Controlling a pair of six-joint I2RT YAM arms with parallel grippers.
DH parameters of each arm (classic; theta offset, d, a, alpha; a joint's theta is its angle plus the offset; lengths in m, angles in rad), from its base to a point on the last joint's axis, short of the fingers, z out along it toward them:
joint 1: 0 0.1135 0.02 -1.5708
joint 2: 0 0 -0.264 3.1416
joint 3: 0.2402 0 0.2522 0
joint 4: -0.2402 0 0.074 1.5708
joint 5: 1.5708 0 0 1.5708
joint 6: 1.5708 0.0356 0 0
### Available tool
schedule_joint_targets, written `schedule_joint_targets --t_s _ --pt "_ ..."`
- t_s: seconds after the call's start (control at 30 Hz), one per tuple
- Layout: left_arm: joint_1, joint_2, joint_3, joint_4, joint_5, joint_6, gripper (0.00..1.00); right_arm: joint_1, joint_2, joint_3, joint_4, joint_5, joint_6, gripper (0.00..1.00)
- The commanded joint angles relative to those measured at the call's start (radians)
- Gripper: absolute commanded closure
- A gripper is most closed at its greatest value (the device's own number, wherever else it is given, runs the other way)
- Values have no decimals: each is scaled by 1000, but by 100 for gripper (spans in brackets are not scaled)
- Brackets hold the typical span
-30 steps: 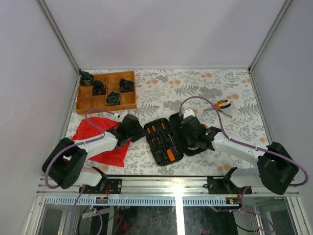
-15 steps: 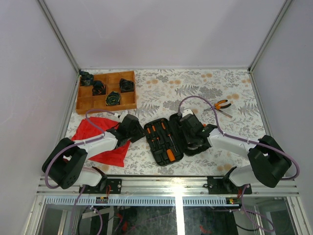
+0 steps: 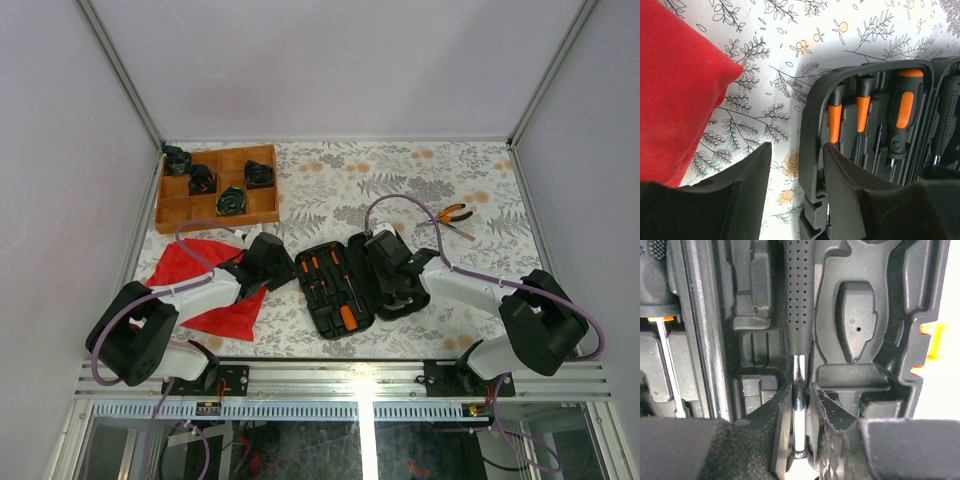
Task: Sort the tools into containers
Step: Place the hammer in the storage box.
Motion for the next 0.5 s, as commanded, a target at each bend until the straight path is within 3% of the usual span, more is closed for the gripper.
schedule_joint_targets --t_s 0.0,0.47 --pt "-6 -5 25 -9 -13 17 55 -6 5 48 -88 21 16 71" --pt "-6 3 18 -5 -19 20 54 -6 -121 47 -74 -45 -1 69"
